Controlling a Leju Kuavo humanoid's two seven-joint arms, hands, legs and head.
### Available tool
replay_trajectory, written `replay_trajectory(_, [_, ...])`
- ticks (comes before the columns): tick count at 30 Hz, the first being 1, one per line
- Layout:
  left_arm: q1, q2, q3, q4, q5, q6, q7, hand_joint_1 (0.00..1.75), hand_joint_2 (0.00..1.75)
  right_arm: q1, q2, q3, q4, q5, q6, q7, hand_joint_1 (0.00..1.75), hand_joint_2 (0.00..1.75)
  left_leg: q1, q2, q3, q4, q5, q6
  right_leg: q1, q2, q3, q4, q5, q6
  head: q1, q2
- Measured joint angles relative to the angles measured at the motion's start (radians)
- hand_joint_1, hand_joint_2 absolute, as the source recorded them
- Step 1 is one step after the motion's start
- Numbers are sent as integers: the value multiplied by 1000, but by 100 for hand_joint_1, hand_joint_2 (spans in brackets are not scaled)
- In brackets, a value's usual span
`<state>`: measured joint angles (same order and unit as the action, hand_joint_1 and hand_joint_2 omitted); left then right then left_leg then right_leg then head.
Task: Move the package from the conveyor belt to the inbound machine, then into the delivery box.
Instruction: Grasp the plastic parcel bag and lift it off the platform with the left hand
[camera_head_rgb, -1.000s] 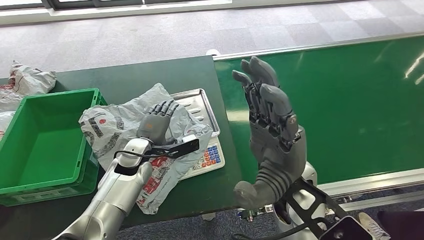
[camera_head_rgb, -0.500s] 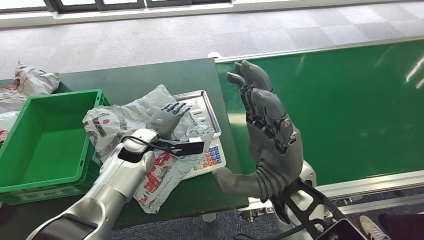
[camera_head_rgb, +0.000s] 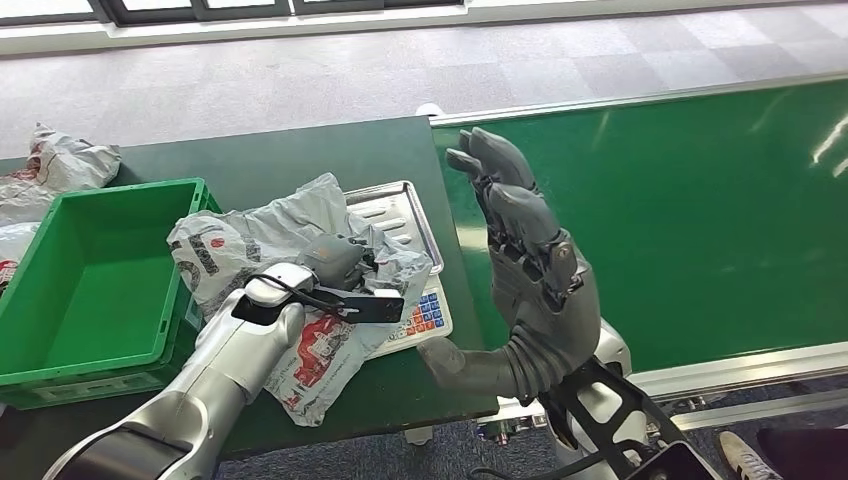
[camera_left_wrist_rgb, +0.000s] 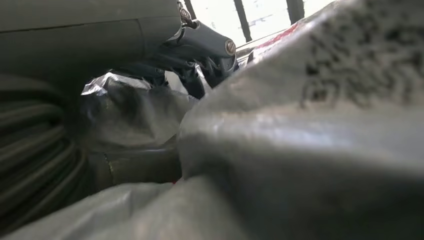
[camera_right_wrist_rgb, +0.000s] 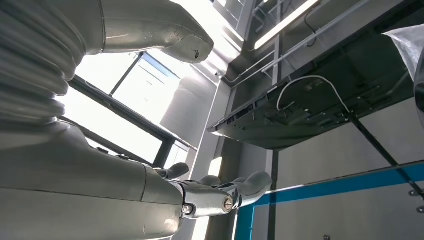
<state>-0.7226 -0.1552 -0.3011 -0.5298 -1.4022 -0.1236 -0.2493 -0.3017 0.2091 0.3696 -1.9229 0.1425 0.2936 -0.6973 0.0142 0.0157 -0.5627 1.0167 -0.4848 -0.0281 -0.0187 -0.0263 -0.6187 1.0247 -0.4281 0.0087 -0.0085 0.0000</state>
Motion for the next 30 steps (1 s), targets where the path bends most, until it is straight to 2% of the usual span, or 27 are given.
replay_trajectory(7, [-27, 10, -3, 27, 32, -42, -66, 175, 175, 0, -5, 0, 0, -11, 2, 0, 0, 175, 0, 0, 2, 0, -1, 0, 0, 1, -1, 0, -1, -1, 0, 0])
replay_trajectory(16, [-30, 12, -6, 36, 49, -32, -83, 175, 175, 0, -12, 0, 4, -5, -2, 0, 0, 175, 0, 0, 6, 0, -1, -1, 0, 1, -1, 0, -1, -1, 0, 0])
replay_trajectory(18, [-23, 11, -5, 29, 77, 41, -82, 175, 175, 1, -12, 0, 5, 4, -9, 0, 0, 175, 0, 0, 8, 0, -1, -1, 0, 1, -2, 0, 0, -1, 0, 0])
replay_trajectory(22, [18, 8, 28, -72, 206, 376, -30, 175, 175, 27, -16, -4, -7, 31, -21, 0, 0, 175, 0, 0, 4, 1, 0, -1, 1, 1, -6, 0, 0, -1, 0, 0])
replay_trajectory(23, [23, 7, 40, -110, 231, 419, -17, 175, 175, 35, -17, -5, -13, 35, -20, -1, 0, 175, 0, 0, 3, 1, 0, -1, 1, 1, -6, 0, 0, -1, 0, 0])
replay_trajectory(26, [40, 8, 71, -207, 286, 463, -2, 175, 175, 48, -18, -7, -25, 42, -19, -1, 0, 175, 0, 0, 3, 1, 0, -1, 1, 2, -7, 0, 0, -1, 0, 0])
replay_trajectory(30, [89, 13, 151, -360, 442, 657, -22, 175, 175, 54, -21, -7, -27, 34, -35, 0, 0, 175, 1, 2, 0, 1, 0, -1, 1, 3, -10, 1, 0, -1, 0, 0])
